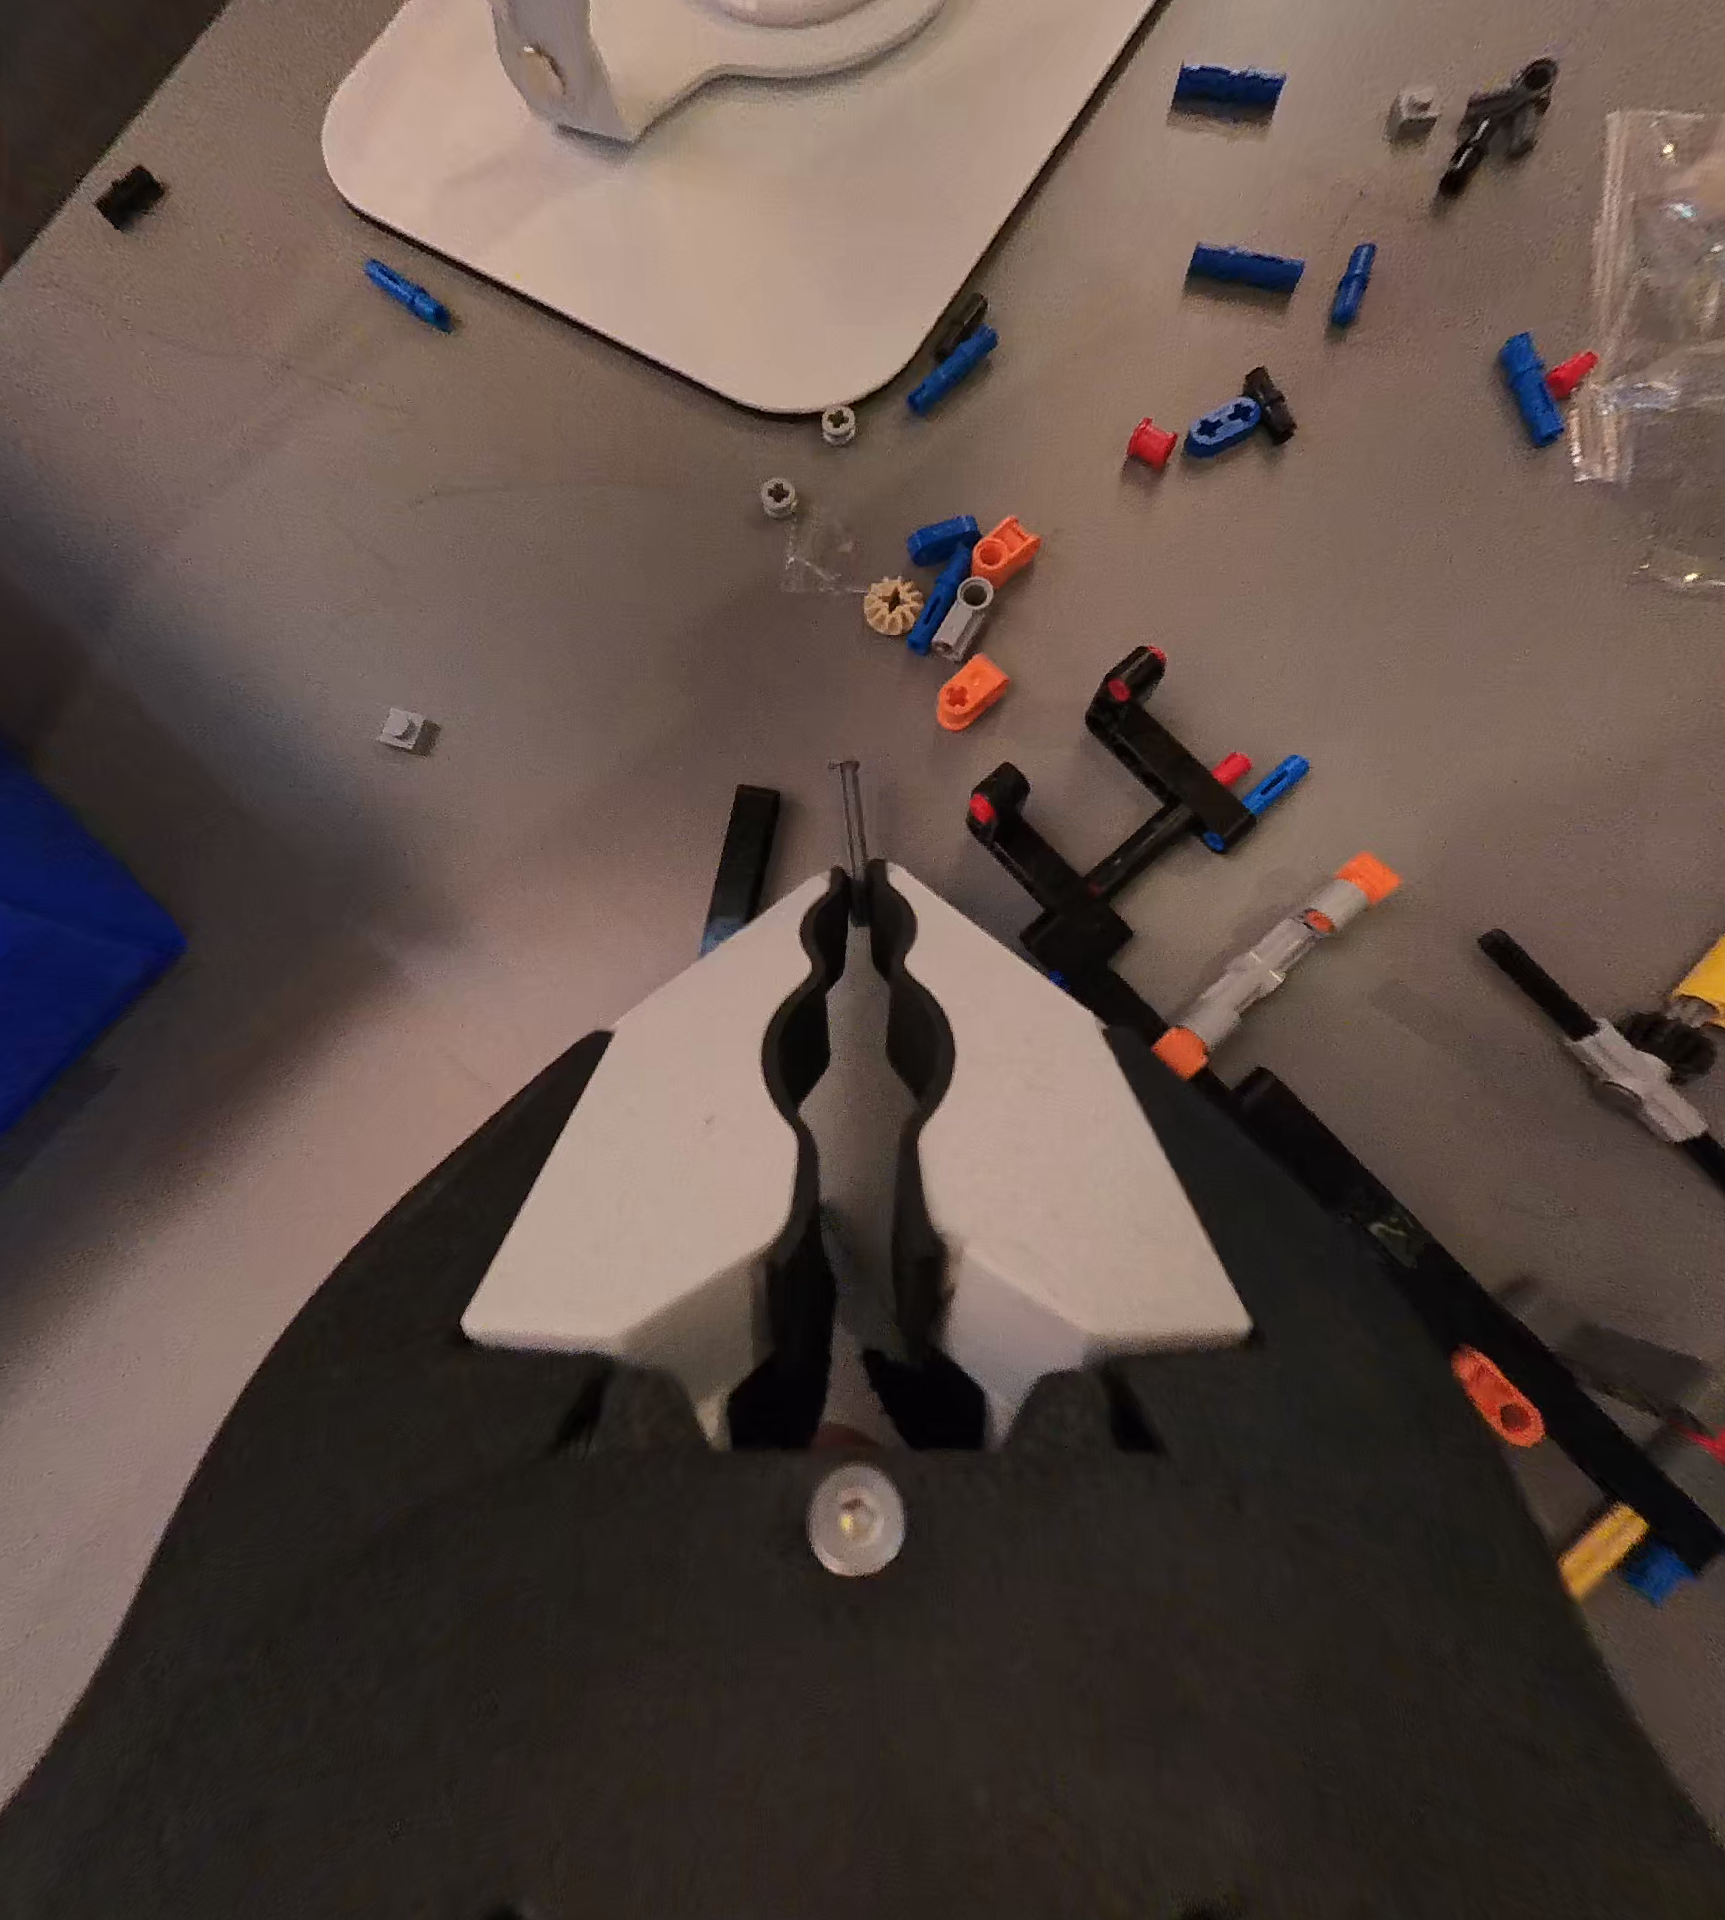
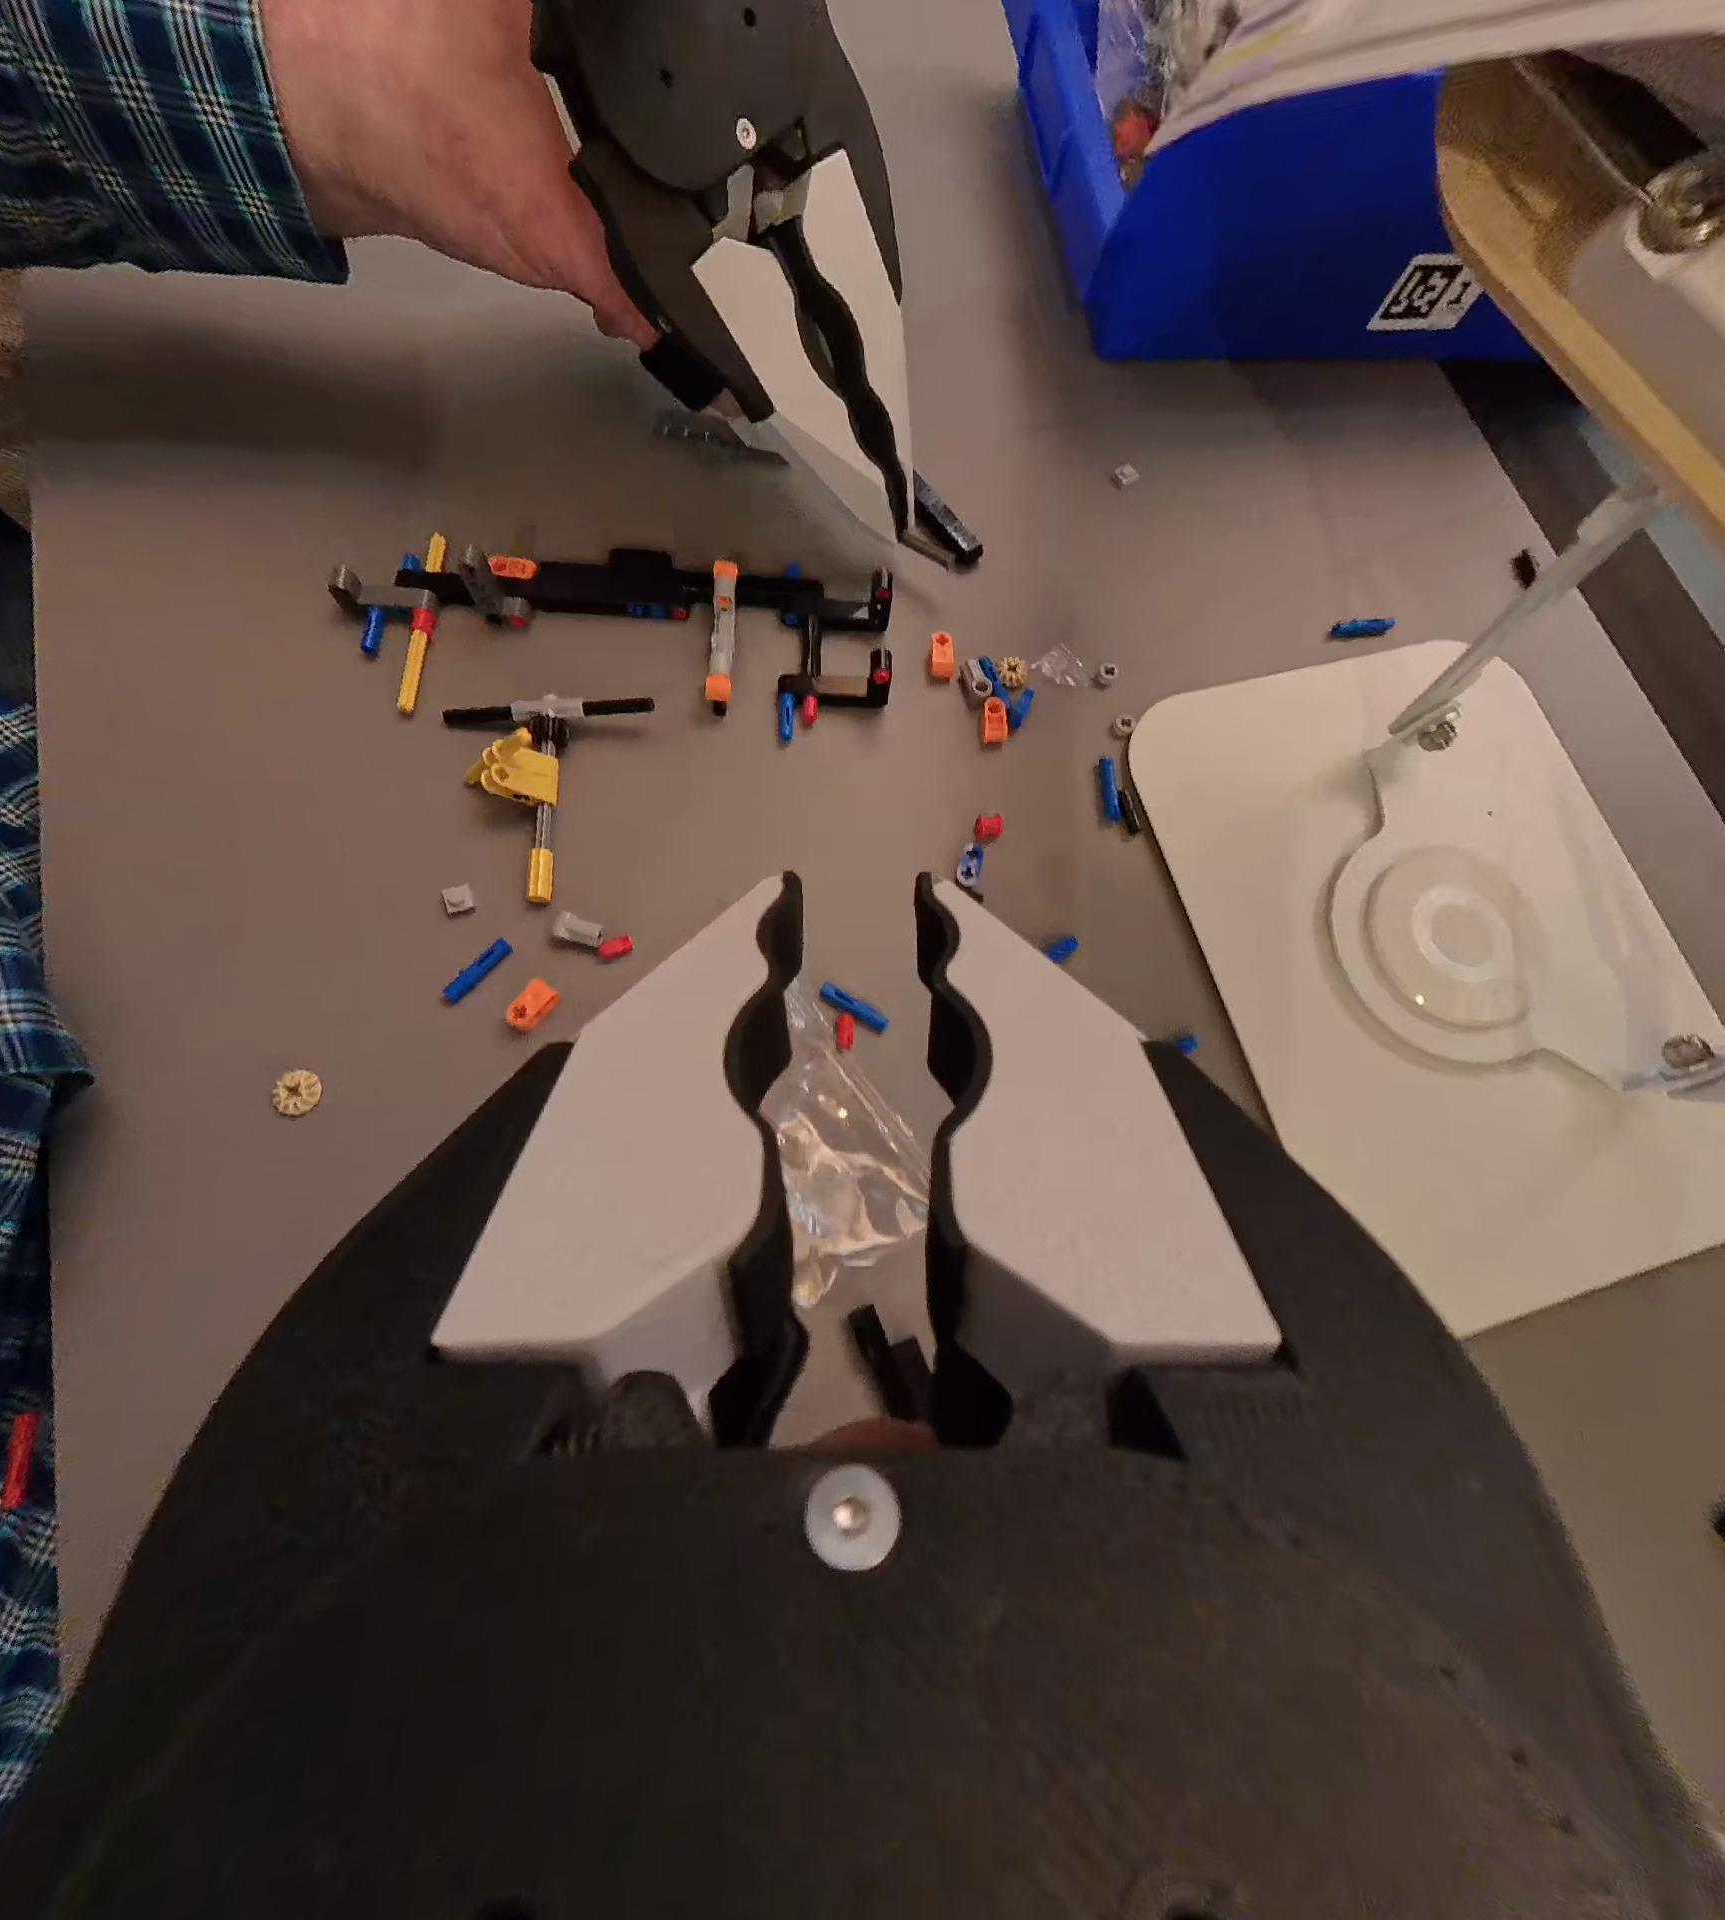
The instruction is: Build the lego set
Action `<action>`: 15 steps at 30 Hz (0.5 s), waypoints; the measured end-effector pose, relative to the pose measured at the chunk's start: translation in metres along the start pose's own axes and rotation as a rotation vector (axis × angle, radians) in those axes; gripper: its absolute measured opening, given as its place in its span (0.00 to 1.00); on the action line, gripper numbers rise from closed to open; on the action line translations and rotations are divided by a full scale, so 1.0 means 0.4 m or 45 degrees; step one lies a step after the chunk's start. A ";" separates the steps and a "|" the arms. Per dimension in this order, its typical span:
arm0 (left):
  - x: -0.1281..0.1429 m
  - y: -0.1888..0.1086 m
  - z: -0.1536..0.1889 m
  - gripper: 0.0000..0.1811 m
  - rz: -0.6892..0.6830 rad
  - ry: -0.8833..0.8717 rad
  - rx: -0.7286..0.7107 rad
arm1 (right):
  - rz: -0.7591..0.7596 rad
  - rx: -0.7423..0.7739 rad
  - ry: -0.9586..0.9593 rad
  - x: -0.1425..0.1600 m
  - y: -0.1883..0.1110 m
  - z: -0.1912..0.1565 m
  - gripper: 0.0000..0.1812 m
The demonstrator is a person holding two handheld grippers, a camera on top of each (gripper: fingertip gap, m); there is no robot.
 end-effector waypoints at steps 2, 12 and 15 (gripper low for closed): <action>0.002 -0.007 -0.002 0.01 0.004 -0.014 0.010 | 0.003 -0.012 -0.011 -0.012 0.014 0.002 0.11; -0.062 -0.106 0.088 0.00 0.224 0.212 0.166 | 0.132 -0.066 -0.014 -0.075 0.058 0.002 0.14; -0.098 -0.145 0.130 0.01 0.314 0.309 0.187 | 0.185 -0.157 0.005 -0.101 0.087 -0.002 0.14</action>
Point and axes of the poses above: each gripper's, where its closed fingertips meet, y out along the fingers, x out of its underside, z = x × y across the jaws, the point moved 8 cm from there along -y, back along the fingers, and after that the axes turned 9 degrees about -z, right-handed, at the moved point
